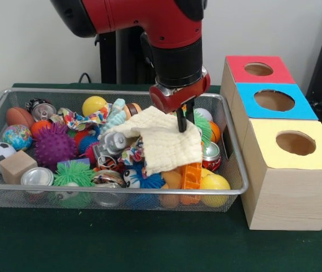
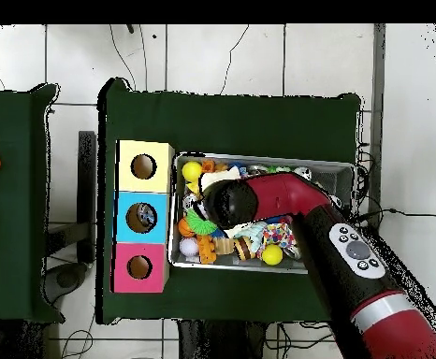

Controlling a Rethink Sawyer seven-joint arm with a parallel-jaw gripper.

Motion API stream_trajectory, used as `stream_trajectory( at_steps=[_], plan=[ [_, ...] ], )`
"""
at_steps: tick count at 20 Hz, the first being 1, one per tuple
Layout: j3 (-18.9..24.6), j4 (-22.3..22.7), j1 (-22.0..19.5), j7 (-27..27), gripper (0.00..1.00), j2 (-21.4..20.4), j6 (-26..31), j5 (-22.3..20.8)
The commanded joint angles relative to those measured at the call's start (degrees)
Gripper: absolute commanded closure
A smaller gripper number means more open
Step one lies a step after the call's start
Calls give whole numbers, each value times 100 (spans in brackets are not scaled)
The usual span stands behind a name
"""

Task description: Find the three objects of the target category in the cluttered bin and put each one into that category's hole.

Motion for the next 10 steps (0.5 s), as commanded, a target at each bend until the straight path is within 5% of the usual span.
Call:
stream_trajectory(
  at_steps=[1,10],
  plan=[
    [-369,-464,-48,-1002,100,-47,899,-661],
    [-367,-585,-264,-1291,100,-125,1231,-1000]
  ],
)
